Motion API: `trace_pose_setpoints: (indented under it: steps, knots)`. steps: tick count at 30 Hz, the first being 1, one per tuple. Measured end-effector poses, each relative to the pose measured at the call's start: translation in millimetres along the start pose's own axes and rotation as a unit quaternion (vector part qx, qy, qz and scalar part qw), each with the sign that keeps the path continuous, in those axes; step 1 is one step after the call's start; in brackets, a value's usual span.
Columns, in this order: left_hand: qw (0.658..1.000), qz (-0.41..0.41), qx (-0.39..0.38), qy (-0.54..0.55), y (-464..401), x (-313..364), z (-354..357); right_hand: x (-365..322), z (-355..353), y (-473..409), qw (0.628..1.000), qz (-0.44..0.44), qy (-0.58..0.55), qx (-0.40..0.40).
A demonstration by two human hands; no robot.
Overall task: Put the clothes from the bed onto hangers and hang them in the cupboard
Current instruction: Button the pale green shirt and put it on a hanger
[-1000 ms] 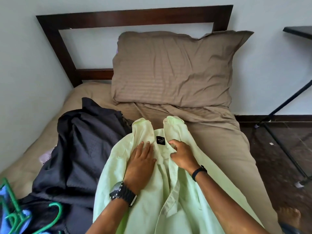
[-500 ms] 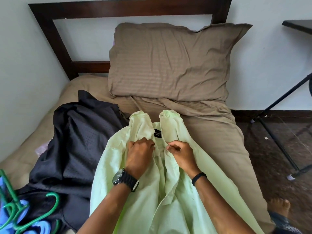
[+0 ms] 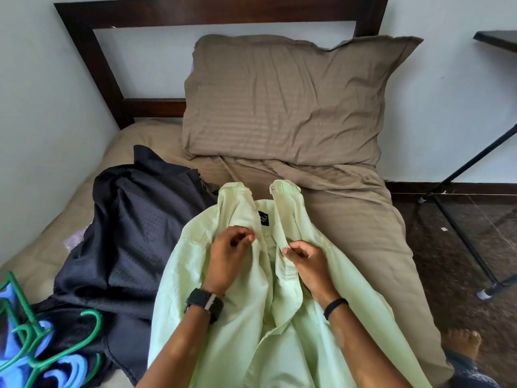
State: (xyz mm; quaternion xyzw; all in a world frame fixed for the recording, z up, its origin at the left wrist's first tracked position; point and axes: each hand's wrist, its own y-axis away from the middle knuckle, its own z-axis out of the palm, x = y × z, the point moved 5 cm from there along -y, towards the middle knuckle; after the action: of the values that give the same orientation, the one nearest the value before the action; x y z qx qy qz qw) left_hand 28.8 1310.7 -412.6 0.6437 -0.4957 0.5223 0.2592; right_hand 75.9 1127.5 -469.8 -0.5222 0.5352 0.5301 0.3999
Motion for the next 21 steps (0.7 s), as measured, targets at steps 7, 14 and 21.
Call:
trace_pose_setpoints:
  steps: [7, 14, 21]
  knots:
    - [0.977, 0.009, -0.024, -0.209, 7.0, -8.8, -4.3, 4.9, -1.0, 1.0, 1.000, 0.001, 0.009, -0.010]
    - [0.927, 0.153, 0.002, -0.341, 3.5, 42.4, 28.4, 5.0, -0.7, 2.9, 1.000, -0.003, -0.001, -0.013]
    - [0.961, 0.021, -0.108, -0.254, -13.3, 4.6, 13.8, 5.6, -1.9, 3.8, 1.000, -0.006, 0.024, -0.015]
